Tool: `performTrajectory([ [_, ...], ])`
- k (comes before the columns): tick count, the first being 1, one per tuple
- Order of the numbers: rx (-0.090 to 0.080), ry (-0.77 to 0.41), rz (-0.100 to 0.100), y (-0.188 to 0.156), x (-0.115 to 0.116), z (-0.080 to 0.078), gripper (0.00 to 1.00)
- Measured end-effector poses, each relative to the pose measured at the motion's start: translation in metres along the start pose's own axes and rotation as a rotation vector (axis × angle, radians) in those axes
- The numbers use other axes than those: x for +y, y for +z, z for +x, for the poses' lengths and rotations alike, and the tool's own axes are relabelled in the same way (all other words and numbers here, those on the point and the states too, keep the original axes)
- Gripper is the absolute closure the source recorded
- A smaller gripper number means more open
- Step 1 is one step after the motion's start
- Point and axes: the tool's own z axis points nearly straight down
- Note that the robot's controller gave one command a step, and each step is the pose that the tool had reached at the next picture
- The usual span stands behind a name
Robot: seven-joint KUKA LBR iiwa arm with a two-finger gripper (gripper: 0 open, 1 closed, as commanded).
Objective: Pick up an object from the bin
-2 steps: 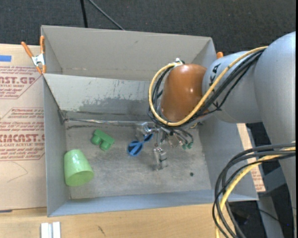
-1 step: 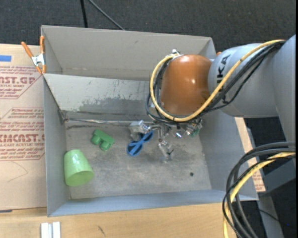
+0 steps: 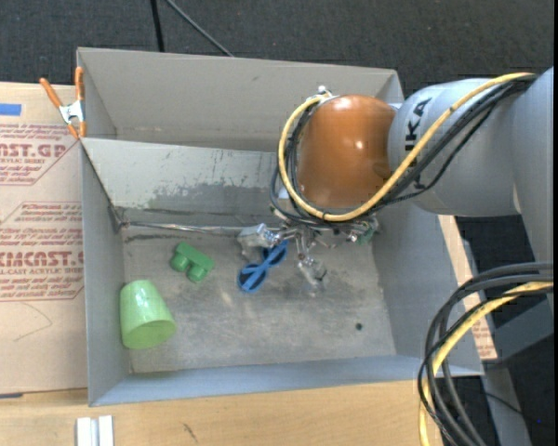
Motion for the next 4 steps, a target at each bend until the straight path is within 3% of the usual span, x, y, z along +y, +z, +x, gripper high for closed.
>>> performTrajectory([
  [1, -0.004, -0.114, 0.004, 0.029, -0.005, -0.002, 0.00],
  [2, -0.010, -0.112, 0.006, 0.028, -0.005, -0.004, 0.00],
  [3, -0.010, -0.111, 0.007, 0.027, -0.005, -0.004, 1.00],
  [4, -0.003, -0.110, 0.005, -0.038, -0.006, -0.006, 1.00],
])
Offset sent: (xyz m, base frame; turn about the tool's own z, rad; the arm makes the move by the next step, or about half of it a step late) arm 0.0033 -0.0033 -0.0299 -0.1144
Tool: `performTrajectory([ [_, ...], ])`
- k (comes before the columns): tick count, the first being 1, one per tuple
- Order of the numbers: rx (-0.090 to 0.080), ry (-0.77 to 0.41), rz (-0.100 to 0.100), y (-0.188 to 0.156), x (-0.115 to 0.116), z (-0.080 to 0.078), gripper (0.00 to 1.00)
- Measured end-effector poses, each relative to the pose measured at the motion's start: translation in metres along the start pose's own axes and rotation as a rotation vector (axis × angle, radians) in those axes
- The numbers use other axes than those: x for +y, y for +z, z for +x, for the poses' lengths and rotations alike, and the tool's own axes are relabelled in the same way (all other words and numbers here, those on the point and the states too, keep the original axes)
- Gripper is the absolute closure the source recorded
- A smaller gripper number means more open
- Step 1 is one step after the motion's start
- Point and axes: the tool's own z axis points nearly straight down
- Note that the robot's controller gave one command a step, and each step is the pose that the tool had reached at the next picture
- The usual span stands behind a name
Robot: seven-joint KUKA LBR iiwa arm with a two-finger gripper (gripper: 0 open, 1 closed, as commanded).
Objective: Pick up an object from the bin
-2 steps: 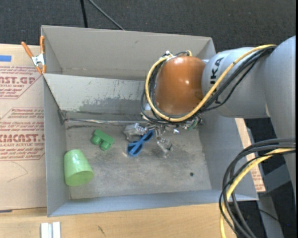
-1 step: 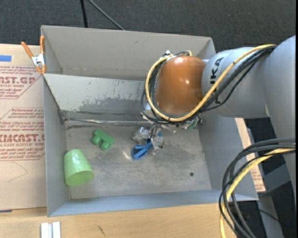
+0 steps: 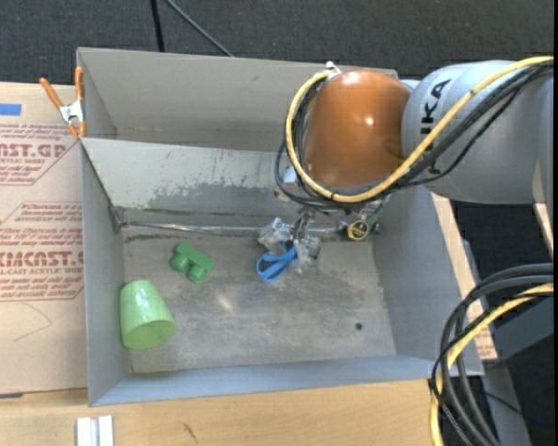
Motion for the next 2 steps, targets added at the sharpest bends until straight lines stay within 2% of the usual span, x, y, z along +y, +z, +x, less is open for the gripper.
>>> performTrajectory([
  [1, 0.003, 0.002, -0.004, -0.014, 0.000, -0.001, 1.00],
  [2, 0.001, 0.003, -0.001, -0.054, -0.001, -0.003, 1.00],
])
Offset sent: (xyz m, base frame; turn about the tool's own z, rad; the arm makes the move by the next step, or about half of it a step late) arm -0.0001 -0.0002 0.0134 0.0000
